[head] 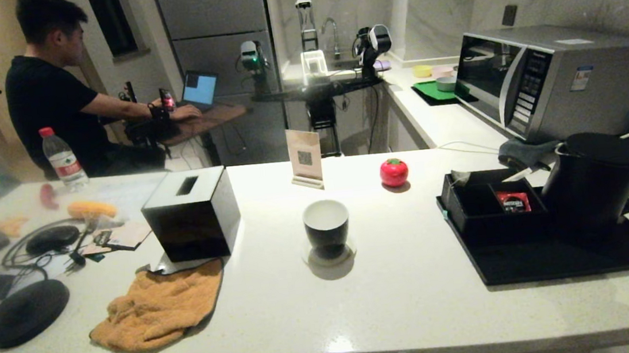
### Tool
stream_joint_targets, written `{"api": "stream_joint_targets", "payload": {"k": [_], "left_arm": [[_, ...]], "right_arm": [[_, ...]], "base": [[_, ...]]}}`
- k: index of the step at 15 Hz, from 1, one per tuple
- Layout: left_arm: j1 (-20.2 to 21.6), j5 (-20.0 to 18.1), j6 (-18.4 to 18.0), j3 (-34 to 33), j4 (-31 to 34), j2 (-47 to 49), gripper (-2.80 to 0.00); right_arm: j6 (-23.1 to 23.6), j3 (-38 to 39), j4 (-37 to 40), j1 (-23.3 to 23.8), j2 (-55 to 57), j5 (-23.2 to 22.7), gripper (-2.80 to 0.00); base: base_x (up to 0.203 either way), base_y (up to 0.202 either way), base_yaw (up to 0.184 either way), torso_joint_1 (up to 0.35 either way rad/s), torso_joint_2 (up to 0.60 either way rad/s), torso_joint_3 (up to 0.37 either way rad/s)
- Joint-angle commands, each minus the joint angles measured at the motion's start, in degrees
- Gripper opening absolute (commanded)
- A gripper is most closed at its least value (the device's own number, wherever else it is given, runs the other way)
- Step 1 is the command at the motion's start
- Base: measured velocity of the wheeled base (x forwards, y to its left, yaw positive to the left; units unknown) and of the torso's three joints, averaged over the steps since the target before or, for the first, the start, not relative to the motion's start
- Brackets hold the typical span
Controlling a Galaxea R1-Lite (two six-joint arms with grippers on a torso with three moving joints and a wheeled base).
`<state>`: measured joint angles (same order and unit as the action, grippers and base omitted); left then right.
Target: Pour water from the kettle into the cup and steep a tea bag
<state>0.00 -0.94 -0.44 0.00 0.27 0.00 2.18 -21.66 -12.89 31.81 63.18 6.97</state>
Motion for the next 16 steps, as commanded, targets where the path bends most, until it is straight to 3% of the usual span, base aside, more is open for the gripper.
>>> {"api": "stream_joint_targets", "payload": {"k": [1, 10, 16], "left_arm": [[0.0, 0.0, 0.0, 0.0, 0.0, 0.0, -2.80], [0.0, 0.0, 0.0, 0.0, 0.0, 0.0, -2.80], [0.0, 0.0, 0.0, 0.0, 0.0, 0.0, -2.80]], "right_arm": [[0.0, 0.4, -1.8, 0.1, 4.1, 0.1, 0.00], [-0.1, 0.4, -22.5, 0.3, 23.3, -0.4, 0.00], [0.0, -1.9, -34.2, 0.3, 32.9, -5.2, 0.00]], "base": [[0.000, 0.000, 0.000, 0.000, 0.00, 0.000], [0.000, 0.000, 0.000, 0.000, 0.00, 0.000], [0.000, 0.000, 0.000, 0.000, 0.00, 0.000]]}}
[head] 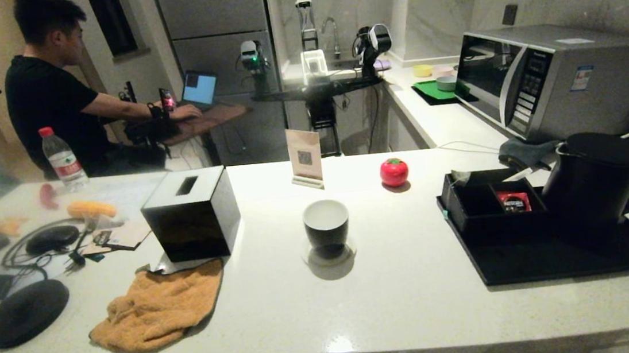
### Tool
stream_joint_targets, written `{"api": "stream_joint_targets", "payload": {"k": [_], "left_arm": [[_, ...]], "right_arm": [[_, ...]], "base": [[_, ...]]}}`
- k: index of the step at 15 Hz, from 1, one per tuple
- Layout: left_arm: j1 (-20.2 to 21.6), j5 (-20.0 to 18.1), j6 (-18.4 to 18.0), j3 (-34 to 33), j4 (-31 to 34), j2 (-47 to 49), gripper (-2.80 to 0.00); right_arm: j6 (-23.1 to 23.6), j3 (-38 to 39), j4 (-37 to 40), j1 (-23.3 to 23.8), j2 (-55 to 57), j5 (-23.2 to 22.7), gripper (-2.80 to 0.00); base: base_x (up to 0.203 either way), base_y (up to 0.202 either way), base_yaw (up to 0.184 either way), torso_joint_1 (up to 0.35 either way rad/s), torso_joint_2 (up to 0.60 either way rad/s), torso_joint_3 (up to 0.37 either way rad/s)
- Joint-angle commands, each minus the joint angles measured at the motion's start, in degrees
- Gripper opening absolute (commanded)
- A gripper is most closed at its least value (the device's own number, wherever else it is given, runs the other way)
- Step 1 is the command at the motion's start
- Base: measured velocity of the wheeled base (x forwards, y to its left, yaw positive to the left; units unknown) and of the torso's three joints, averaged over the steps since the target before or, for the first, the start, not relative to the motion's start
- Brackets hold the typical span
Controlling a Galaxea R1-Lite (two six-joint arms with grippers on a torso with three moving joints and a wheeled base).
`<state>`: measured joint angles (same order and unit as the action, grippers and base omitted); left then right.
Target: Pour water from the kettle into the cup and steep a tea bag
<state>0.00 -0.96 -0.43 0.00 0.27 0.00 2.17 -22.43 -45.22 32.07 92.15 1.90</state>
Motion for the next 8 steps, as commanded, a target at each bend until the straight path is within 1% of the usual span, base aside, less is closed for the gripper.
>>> {"api": "stream_joint_targets", "payload": {"k": [1, 5, 8], "left_arm": [[0.0, 0.0, 0.0, 0.0, 0.0, 0.0, -2.80], [0.0, 0.0, 0.0, 0.0, 0.0, 0.0, -2.80], [0.0, 0.0, 0.0, 0.0, 0.0, 0.0, -2.80]], "right_arm": [[-0.2, -2.5, -3.3, 0.1, 5.2, -0.3, 0.00], [-0.4, -8.8, -3.5, 0.1, 8.5, -0.4, 0.00], [-0.3, -10.6, -3.9, 0.1, 10.5, -0.4, 0.00]], "base": [[0.000, 0.000, 0.000, 0.000, 0.00, 0.000], [0.000, 0.000, 0.000, 0.000, 0.00, 0.000], [0.000, 0.000, 0.000, 0.000, 0.00, 0.000]]}}
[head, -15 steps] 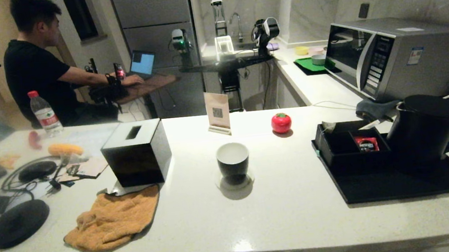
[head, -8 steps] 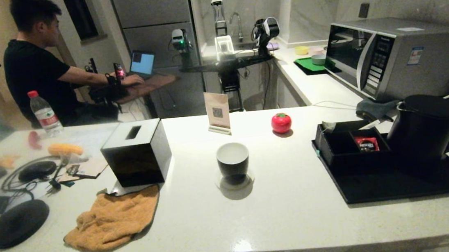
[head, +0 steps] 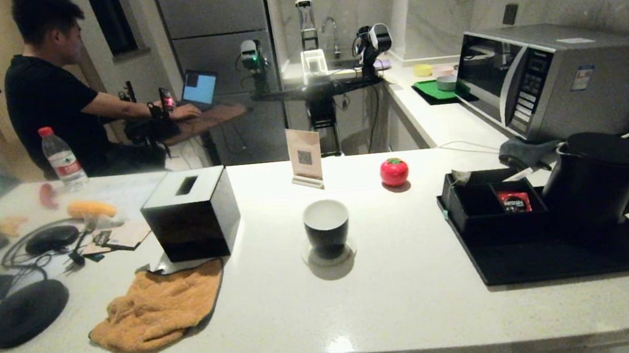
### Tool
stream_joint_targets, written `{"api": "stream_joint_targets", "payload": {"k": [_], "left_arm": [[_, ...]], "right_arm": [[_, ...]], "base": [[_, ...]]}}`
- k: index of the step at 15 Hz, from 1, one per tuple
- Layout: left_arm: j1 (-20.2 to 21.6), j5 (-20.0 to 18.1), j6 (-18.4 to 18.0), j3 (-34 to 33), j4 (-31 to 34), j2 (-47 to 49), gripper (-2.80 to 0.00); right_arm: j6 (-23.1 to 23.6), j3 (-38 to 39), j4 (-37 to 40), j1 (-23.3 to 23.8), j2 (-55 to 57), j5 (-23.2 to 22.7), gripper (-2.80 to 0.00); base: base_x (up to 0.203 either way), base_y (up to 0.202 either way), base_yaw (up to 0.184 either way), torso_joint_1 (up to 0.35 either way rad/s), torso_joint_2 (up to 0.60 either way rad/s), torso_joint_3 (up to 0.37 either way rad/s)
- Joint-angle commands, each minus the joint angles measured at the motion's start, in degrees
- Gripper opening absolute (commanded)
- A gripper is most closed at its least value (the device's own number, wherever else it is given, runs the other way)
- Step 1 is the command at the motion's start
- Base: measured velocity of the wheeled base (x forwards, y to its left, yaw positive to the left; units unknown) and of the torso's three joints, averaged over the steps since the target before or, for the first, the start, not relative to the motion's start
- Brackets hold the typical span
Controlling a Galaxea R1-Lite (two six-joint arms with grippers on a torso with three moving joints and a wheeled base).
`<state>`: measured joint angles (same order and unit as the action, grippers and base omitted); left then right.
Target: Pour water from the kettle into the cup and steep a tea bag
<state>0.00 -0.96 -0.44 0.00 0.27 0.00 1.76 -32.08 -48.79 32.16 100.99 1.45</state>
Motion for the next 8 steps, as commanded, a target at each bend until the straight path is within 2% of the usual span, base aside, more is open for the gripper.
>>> {"api": "stream_joint_targets", "payload": {"k": [1, 8], "left_arm": [[0.0, 0.0, 0.0, 0.0, 0.0, 0.0, -2.80], [0.0, 0.0, 0.0, 0.0, 0.0, 0.0, -2.80]], "right_arm": [[0.1, -1.4, -0.5, 0.1, 2.3, 0.0, 0.00], [0.2, -5.8, -0.6, 0.2, 7.3, 0.2, 0.00]], "base": [[0.000, 0.000, 0.000, 0.000, 0.00, 0.000], [0.000, 0.000, 0.000, 0.000, 0.00, 0.000]]}}
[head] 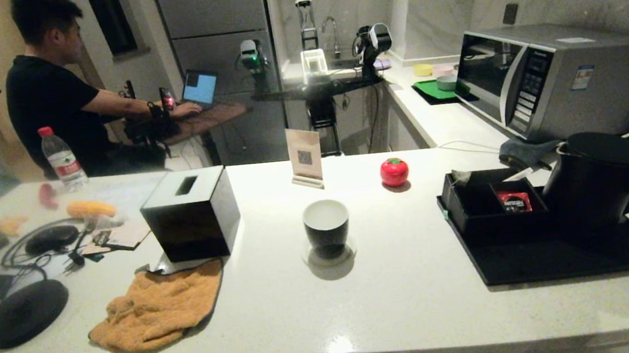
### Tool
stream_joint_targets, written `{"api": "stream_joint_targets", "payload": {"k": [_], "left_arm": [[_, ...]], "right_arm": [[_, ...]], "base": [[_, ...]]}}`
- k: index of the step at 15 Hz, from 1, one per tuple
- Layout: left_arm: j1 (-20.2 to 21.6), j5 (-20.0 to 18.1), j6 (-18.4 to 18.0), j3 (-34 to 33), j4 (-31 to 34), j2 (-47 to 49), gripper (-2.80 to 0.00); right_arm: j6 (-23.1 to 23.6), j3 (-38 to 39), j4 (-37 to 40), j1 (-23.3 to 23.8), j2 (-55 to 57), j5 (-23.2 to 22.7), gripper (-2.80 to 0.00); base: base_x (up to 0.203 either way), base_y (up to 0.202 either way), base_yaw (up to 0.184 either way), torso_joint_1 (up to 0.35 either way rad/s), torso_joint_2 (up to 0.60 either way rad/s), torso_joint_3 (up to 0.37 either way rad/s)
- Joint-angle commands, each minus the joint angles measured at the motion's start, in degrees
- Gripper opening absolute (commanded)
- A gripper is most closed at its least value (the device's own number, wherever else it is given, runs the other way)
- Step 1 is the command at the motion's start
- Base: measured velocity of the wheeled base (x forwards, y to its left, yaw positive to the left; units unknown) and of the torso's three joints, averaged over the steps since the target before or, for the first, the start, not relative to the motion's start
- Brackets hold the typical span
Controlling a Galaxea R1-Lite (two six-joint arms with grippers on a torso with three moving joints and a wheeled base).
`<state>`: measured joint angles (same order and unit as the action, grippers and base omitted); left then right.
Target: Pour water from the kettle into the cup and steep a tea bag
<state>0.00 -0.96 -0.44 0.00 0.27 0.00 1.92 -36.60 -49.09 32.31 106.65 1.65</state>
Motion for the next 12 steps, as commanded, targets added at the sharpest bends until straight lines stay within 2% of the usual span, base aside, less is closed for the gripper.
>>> {"api": "stream_joint_targets", "payload": {"k": [1, 10, 12], "left_arm": [[0.0, 0.0, 0.0, 0.0, 0.0, 0.0, -2.80], [0.0, 0.0, 0.0, 0.0, 0.0, 0.0, -2.80], [0.0, 0.0, 0.0, 0.0, 0.0, 0.0, -2.80]], "right_arm": [[0.2, -2.5, -0.3, 0.0, 3.0, 0.0, 0.00], [0.1, -11.9, -0.6, 0.2, 11.2, 0.1, 0.00], [0.0, -11.9, -3.2, 0.1, 12.6, 0.0, 0.00]], "base": [[0.000, 0.000, 0.000, 0.000, 0.00, 0.000], [0.000, 0.000, 0.000, 0.000, 0.00, 0.000], [0.000, 0.000, 0.000, 0.000, 0.00, 0.000]]}}
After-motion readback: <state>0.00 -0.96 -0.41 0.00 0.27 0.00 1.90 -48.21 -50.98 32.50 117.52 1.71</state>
